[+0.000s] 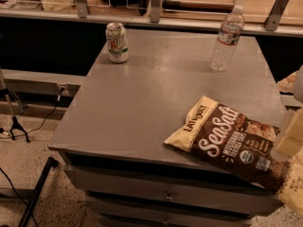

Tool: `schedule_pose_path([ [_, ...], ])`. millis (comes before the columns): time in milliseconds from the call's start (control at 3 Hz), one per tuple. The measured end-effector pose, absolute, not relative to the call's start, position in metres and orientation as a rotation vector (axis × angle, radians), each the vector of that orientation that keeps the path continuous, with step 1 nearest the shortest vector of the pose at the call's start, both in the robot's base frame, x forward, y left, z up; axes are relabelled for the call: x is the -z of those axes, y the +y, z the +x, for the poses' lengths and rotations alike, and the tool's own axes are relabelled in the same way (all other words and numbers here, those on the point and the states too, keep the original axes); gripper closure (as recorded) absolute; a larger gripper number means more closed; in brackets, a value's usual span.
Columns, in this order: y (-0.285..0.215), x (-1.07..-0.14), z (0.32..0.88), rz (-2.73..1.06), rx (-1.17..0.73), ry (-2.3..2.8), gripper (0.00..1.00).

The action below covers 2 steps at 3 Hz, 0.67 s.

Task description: Move brown chip bag near 7up can

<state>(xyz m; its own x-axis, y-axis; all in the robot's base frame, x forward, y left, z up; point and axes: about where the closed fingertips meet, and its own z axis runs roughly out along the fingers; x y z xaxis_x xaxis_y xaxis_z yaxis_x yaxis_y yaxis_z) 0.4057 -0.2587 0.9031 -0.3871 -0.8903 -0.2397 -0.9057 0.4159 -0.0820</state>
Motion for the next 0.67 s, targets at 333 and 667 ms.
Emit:
schedule_pose_path([
  [333, -0.2625, -0.8956, 0.4003, -1.557, -0.099, 2.425, 0.0],
  [667, -0.2597, -0.8883, 0.3949, -1.559, -0.117, 2.424, 0.0],
])
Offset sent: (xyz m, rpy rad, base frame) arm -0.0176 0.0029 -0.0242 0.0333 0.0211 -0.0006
